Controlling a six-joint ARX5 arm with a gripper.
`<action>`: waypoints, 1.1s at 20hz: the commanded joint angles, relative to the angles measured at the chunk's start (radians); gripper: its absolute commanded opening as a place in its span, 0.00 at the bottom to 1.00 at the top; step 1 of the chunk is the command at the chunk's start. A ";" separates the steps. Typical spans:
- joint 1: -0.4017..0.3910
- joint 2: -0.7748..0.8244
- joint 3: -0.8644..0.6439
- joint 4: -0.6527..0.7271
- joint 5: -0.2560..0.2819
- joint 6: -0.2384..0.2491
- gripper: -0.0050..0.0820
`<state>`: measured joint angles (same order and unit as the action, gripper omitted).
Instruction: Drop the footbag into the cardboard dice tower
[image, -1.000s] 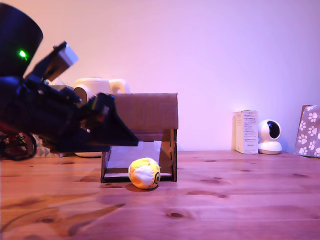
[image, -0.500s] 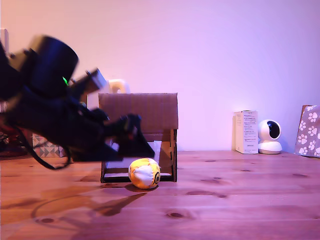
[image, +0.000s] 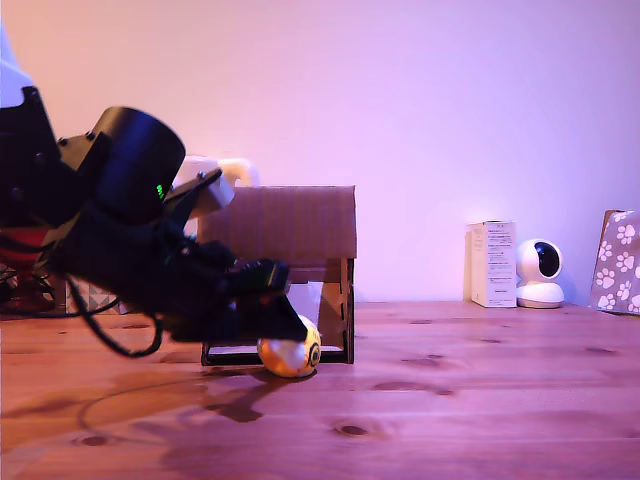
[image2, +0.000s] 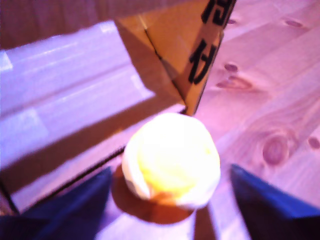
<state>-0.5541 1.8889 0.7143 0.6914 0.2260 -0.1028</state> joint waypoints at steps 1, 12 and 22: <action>-0.002 0.016 -0.003 0.004 0.002 -0.003 0.09; -0.002 -0.213 -0.002 -0.298 0.137 -0.029 0.06; -0.002 -0.570 -0.002 -0.515 0.135 -0.024 0.06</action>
<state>-0.5541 1.3445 0.7162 0.1650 0.3588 -0.1284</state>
